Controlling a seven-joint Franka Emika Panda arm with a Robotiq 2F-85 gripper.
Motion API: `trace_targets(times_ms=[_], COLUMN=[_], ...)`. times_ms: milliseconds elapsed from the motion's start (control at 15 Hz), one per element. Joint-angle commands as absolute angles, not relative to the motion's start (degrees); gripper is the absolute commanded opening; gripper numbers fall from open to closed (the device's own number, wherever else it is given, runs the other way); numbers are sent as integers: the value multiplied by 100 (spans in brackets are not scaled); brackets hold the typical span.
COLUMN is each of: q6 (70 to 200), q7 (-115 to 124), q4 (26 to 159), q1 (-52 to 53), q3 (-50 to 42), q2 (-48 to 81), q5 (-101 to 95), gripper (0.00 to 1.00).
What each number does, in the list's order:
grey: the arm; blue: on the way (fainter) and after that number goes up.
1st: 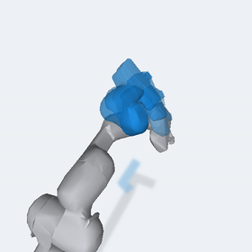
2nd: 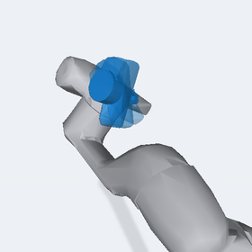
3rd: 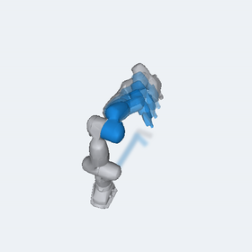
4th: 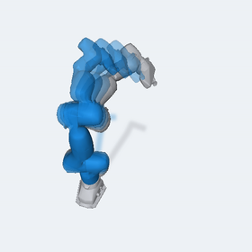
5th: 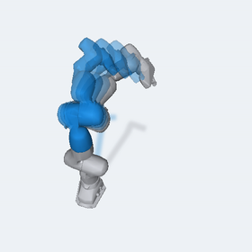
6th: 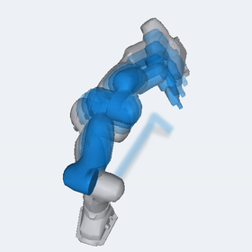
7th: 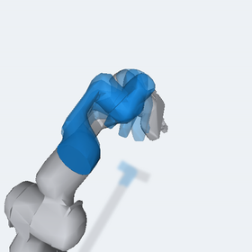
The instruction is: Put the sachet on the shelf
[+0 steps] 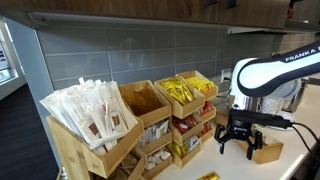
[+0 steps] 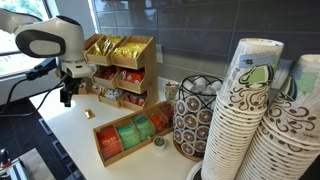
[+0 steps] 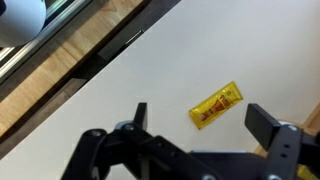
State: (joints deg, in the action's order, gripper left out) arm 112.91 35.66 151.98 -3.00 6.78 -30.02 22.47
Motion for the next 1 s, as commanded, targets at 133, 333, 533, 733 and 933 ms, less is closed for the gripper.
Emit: trace_targets(times_ms=[133,333,533,733,933], q6=[12753,13410,13911,14319,14607], q7=[4930,5619,6189,6459,6486], q4=[15851,15787,15788,15786,15783], q1=[-245,-179,-51,142,299], q3=[907,993,1007,952,864], q2=[-2635,-2121,-1715,-1353,-1111], q5=[2758,2830,2837,2959,3196], gripper=[100,100,100,97,70])
